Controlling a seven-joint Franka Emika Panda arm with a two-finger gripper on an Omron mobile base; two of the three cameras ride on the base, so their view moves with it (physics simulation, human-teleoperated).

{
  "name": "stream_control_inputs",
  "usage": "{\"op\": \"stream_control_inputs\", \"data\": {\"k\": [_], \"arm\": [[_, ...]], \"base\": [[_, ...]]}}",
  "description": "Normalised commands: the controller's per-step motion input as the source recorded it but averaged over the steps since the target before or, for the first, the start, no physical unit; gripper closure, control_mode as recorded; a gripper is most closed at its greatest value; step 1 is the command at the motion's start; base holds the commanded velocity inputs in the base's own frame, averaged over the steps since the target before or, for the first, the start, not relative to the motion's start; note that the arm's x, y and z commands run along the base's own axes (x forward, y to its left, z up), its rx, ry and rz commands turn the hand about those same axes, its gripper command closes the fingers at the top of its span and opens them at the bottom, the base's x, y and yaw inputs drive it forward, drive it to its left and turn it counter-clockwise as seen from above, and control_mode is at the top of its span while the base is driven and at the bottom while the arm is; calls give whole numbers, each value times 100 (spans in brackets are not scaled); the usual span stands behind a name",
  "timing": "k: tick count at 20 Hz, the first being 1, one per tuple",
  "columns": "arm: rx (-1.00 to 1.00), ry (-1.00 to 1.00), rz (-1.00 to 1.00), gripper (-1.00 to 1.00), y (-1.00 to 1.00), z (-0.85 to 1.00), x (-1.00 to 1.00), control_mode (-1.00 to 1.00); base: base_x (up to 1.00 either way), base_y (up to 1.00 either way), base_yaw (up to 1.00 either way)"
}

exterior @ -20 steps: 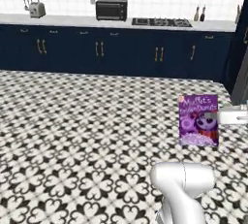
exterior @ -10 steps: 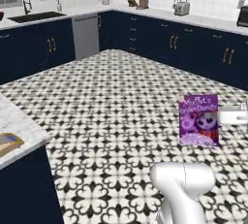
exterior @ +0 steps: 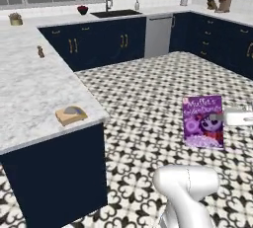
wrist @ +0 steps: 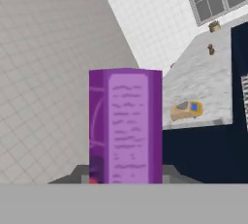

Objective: Pick the cereal and place it on the digital scale for weighing, and close the cabinet.

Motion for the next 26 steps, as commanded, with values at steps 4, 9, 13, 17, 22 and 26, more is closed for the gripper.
{"op": "stream_control_inputs", "data": {"k": [4, 9, 13, 17, 22, 26], "arm": [[0, 0, 0, 100, 0, 0, 0, 100], [0, 0, 0, 100, 0, 0, 0, 100], [0, 0, 0, 100, 0, 0, 0, 100], [0, 0, 0, 100, 0, 0, 0, 100], [0, 0, 0, 100, 0, 0, 0, 100], [0, 0, 0, 100, 0, 0, 0, 100]], "base": [[3, 98, 8], [7, 92, 9], [61, 22, 9], [83, 0, 14], [49, 1, 30], [5, -13, 35]]}}
